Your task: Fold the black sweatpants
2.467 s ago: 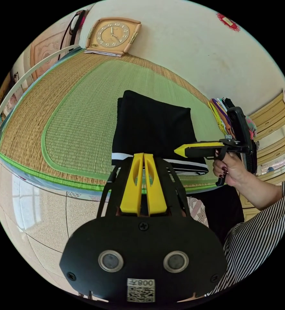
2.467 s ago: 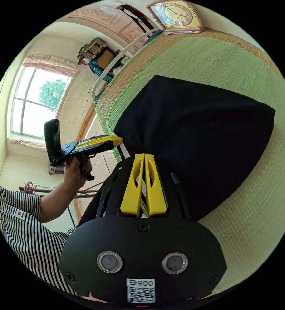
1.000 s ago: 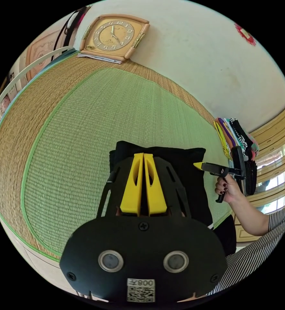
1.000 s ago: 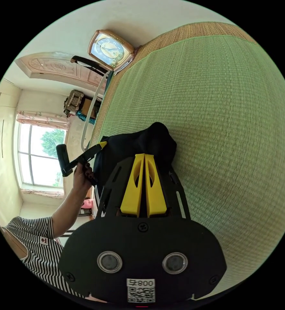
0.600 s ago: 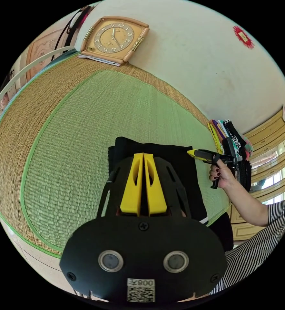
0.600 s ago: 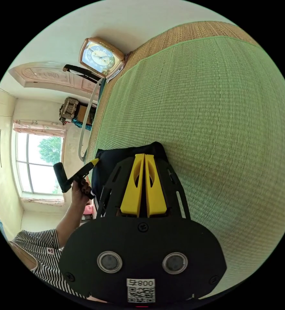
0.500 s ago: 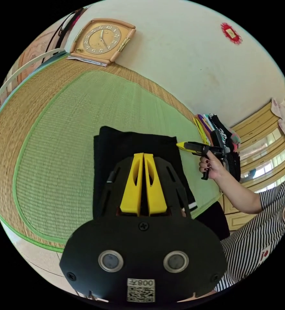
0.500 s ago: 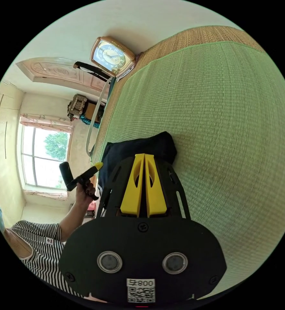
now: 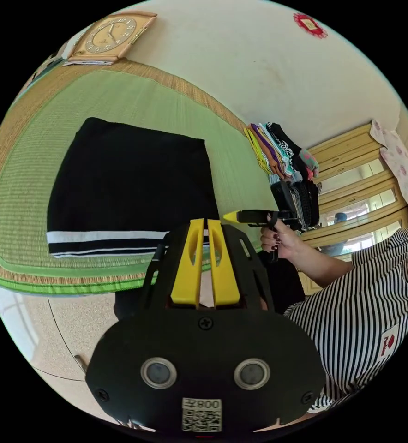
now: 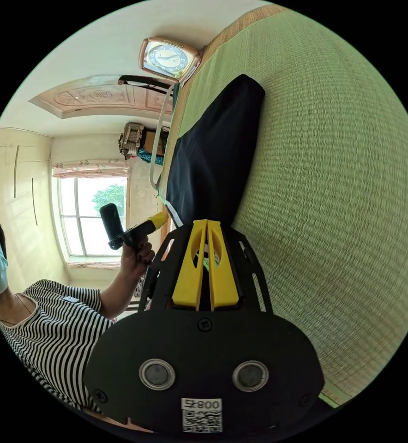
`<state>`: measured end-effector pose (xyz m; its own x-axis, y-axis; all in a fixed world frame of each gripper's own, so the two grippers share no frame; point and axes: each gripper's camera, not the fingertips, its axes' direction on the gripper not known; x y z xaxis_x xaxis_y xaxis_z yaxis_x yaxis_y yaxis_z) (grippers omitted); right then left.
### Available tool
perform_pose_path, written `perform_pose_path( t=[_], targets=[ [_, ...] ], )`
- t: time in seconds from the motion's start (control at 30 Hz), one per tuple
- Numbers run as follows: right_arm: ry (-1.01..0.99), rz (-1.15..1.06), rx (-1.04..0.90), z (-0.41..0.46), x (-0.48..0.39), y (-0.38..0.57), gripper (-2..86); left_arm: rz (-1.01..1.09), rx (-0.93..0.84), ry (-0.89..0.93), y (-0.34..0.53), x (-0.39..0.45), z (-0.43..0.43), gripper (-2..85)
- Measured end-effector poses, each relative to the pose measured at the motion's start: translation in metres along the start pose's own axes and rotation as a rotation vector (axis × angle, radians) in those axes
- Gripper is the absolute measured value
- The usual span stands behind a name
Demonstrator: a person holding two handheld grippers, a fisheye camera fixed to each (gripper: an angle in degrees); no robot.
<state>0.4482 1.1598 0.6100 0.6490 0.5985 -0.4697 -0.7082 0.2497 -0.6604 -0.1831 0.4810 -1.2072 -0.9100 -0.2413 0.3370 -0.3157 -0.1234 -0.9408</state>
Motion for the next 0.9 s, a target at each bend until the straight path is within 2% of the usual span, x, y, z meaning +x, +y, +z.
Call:
perform_pose_path(
  t=[0.17, 0.3, 0.5, 0.6, 0.73, 0.8, 0.9],
  targets=[
    [-0.108, 0.072, 0.036, -0.016, 0.029, 0.015, 2.2, -0.124, -0.121, 0.163, 0.019, -0.004, 0.053, 7.4],
    [-0.148, 0.131, 0.02, -0.014, 0.048, 0.025, 5.3, -0.238, -0.098, 0.271, 0.027, -0.022, 0.086, 6.0],
    [-0.242, 0.191, 0.003, -0.009, 0.071, 0.03, 8.2, -0.203, -0.053, 0.271, 0.037, -0.027, 0.089, 1.2],
    [-0.315, 0.221, 0.025, -0.008, 0.082, 0.031, 8.1, -0.187, -0.055, 0.27, 0.042, -0.028, 0.092, 1.3],
    [-0.306, 0.219, 0.014, -0.008, 0.087, 0.03, 7.7, -0.156, -0.032, 0.243, 0.048, -0.024, 0.094, 3.4],
    [-0.312, 0.225, 0.015, -0.008, 0.09, 0.03, 7.5, -0.144, -0.06, 0.165, 0.051, -0.022, 0.1, 5.1],
    [-0.307, 0.223, 0.012, -0.007, 0.093, 0.03, 7.3, -0.165, -0.051, 0.157, 0.055, -0.029, 0.108, 4.1]
  ],
)
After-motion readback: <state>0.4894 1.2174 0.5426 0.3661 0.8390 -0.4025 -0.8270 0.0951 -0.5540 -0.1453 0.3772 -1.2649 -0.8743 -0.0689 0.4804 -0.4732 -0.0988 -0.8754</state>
